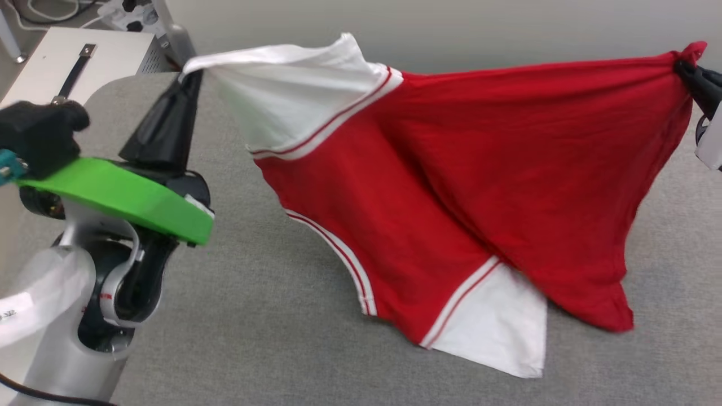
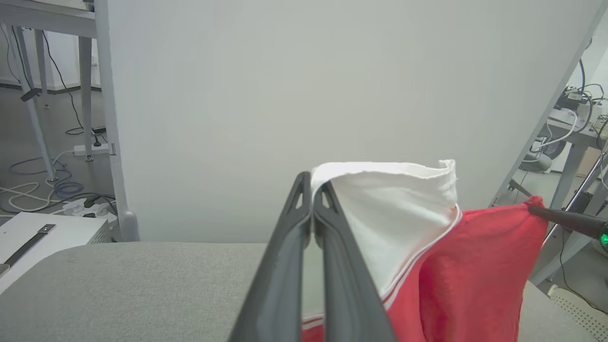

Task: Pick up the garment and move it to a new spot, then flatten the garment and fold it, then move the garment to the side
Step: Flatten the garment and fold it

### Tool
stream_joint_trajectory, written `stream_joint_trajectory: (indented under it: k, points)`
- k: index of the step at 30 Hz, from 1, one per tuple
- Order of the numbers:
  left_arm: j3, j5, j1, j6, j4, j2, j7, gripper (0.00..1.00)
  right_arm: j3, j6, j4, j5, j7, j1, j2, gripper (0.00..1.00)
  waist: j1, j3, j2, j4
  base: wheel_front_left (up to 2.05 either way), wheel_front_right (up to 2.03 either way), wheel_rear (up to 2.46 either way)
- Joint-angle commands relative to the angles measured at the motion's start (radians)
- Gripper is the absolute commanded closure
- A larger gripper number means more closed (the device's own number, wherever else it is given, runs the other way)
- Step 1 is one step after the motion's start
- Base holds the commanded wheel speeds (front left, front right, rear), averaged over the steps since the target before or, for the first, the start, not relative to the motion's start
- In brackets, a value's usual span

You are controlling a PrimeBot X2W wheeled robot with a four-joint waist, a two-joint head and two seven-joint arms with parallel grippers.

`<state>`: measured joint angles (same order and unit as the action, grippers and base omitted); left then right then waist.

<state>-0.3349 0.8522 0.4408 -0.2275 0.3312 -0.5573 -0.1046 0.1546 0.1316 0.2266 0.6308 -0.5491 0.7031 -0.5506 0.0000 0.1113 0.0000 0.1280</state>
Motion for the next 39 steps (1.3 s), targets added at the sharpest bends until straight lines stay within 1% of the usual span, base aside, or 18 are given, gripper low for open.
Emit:
stream_joint_trajectory:
  k: [1, 2, 7, 17, 22, 24, 28, 32, 35, 39]
  points:
    - [0.028, 0.017, 0.030, -0.013, -0.004, 0.020, 0.022, 1.00, 0.006, -0.001, -0.019, 0.004, 0.020, -0.003, -0.001, 1.00, 0.0000, -0.057, 0.0000, -0.055, 0.00, 0.00, 0.00]
    - [0.045, 0.024, 0.038, -0.019, -0.007, 0.027, 0.035, 1.00, 0.010, -0.001, -0.032, 0.007, 0.031, -0.005, 0.002, 1.00, 0.0000, -0.069, 0.0000, -0.065, 0.00, 0.00, 0.00]
    - [0.090, 0.012, 0.071, -0.033, -0.020, 0.020, 0.068, 1.00, 0.016, -0.001, -0.086, 0.012, 0.060, -0.014, 0.008, 1.00, 0.0000, -0.115, 0.0000, -0.102, 0.00, 0.00, 0.00]
    - [0.136, -0.022, 0.146, -0.050, -0.009, 0.001, 0.102, 1.00, -0.059, -0.001, -0.167, -0.003, 0.083, -0.055, 0.026, 1.00, 0.0000, -0.175, 0.0000, -0.139, 0.00, 0.00, 0.00]
    - [0.129, -0.043, 0.165, -0.047, 0.003, -0.033, 0.079, 1.00, -0.093, -0.001, -0.222, -0.021, 0.089, -0.076, 0.043, 1.00, 0.0000, -0.171, 0.0000, -0.152, 0.00, 0.00, 0.00]
    - [0.124, -0.051, 0.169, -0.043, 0.009, -0.058, 0.056, 1.00, -0.108, -0.001, -0.243, -0.027, 0.095, -0.077, 0.052, 1.00, 0.0000, -0.156, 0.0000, -0.159, 0.00, 0.00, 0.00]
    - [0.110, -0.070, 0.192, -0.023, 0.011, -0.108, 0.014, 1.00, -0.132, -0.001, -0.269, -0.042, 0.106, -0.068, 0.059, 1.00, 0.0000, -0.116, 0.0000, -0.166, 0.00, 0.00, 0.00]
    - [0.110, -0.084, 0.247, 0.002, 0.006, -0.155, -0.022, 1.00, -0.152, -0.001, -0.286, -0.053, 0.118, -0.041, 0.061, 1.00, 0.0000, -0.050, 0.0000, -0.169, 0.00, 0.00, 0.00]
    - [0.102, -0.096, 0.306, 0.037, -0.009, -0.191, -0.049, 1.00, -0.165, -0.001, -0.289, -0.067, 0.124, -0.001, 0.064, 1.00, 0.0000, 0.019, 0.0000, -0.170, 0.00, 0.00, 0.00]
    - [0.087, -0.100, 0.400, 0.088, -0.054, -0.220, -0.083, 1.00, -0.171, -0.001, -0.279, -0.085, 0.118, 0.067, 0.064, 1.00, 0.0000, 0.117, 0.0000, -0.164, 0.00, 0.00, 0.00]
